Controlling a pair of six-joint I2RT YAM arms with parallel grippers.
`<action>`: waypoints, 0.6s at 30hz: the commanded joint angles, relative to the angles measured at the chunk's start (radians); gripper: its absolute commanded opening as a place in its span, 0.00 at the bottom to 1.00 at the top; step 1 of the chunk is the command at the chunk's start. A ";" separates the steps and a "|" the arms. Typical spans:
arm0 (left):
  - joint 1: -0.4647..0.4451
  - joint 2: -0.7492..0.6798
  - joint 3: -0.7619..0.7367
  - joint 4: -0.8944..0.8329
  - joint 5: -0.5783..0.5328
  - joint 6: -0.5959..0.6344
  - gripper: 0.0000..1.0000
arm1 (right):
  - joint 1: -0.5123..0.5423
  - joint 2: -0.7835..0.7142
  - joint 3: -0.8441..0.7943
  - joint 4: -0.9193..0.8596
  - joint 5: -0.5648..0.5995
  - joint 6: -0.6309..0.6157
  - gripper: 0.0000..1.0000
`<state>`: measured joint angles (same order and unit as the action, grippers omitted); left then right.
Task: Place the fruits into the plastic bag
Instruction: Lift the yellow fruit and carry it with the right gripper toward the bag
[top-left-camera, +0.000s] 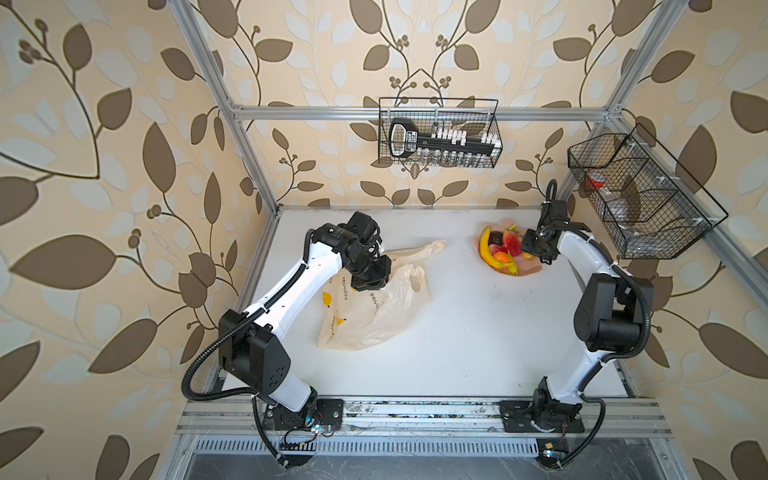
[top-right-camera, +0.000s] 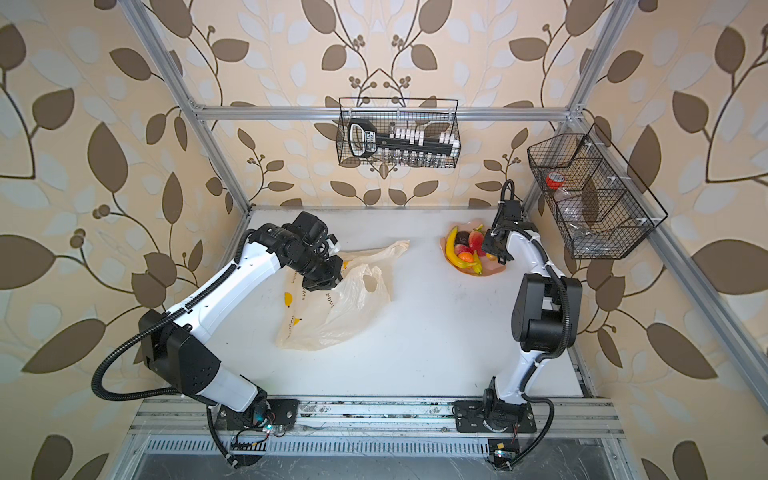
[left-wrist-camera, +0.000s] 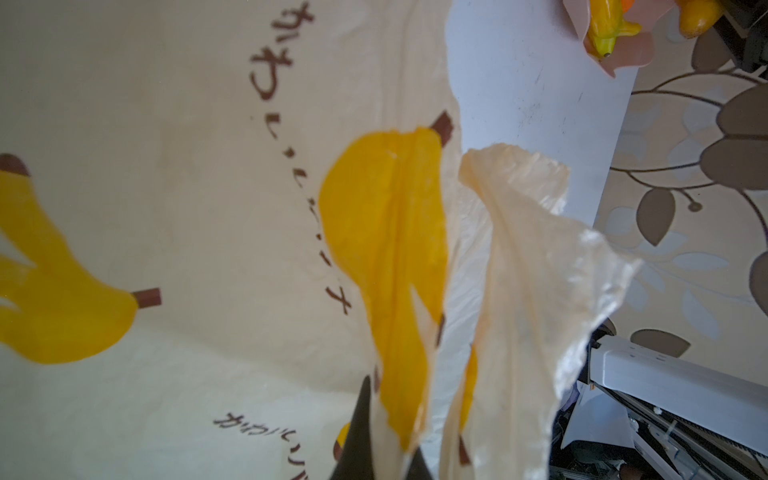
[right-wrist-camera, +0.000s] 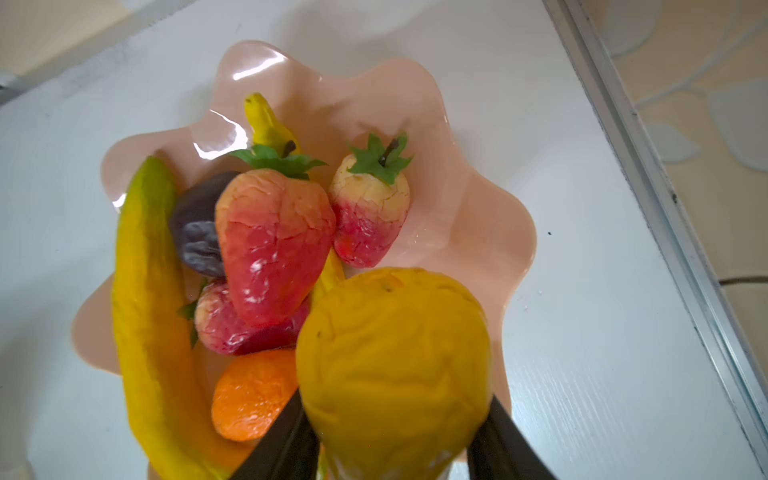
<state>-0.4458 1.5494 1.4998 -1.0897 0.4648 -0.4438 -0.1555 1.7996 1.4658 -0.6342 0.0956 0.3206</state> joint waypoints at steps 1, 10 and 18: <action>-0.005 -0.038 0.004 0.001 0.003 0.027 0.00 | 0.002 -0.070 -0.029 -0.021 -0.030 0.012 0.35; -0.005 -0.039 0.018 -0.008 -0.012 0.057 0.00 | 0.021 -0.244 -0.087 -0.004 -0.110 0.046 0.34; -0.005 -0.035 0.033 -0.030 -0.026 0.084 0.00 | 0.022 -0.338 -0.188 0.117 -0.329 0.132 0.34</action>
<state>-0.4458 1.5494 1.5002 -1.0958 0.4587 -0.3985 -0.1383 1.4849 1.3144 -0.5655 -0.1204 0.4076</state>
